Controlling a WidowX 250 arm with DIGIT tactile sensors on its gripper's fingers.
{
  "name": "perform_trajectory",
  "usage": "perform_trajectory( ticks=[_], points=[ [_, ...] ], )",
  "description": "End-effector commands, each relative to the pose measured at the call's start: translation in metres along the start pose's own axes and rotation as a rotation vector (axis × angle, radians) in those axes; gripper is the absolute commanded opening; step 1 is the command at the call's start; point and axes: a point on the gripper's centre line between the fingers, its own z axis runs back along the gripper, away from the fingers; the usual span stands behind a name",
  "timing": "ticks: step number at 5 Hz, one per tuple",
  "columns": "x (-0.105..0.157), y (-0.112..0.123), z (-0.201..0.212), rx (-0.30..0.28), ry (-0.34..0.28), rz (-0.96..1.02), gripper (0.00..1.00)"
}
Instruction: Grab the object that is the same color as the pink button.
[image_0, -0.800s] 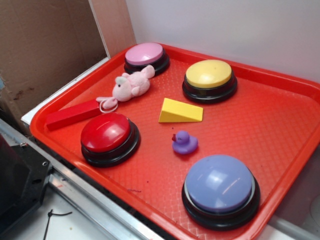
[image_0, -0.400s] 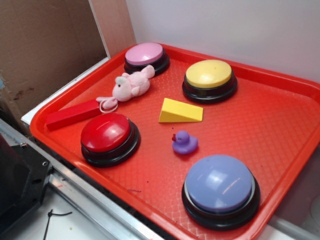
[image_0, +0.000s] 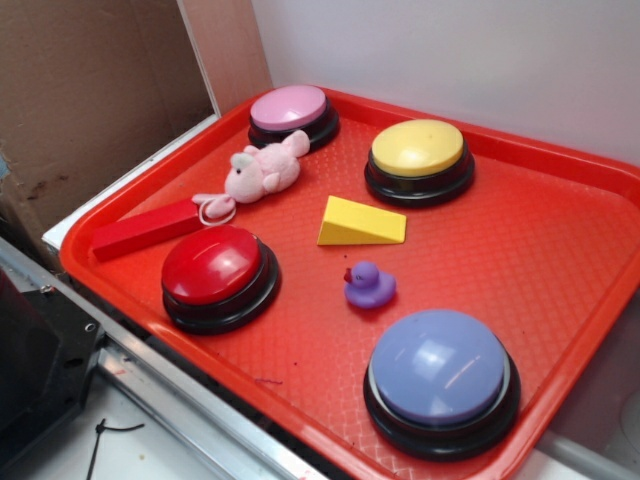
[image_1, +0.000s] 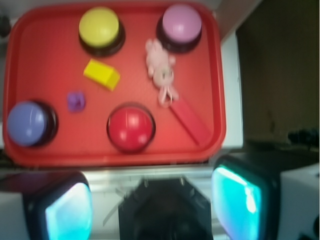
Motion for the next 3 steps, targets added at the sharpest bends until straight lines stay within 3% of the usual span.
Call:
perform_trajectory(
  ticks=[1, 2, 3],
  points=[
    [0.089, -0.006, -0.053, 0.141, 0.007, 0.028, 1.0],
    [0.103, 0.012, -0.102, 0.223, 0.065, 0.003, 1.0],
    [0.106, 0.031, -0.129, 0.256, 0.119, 0.006, 1.0]
  ],
)
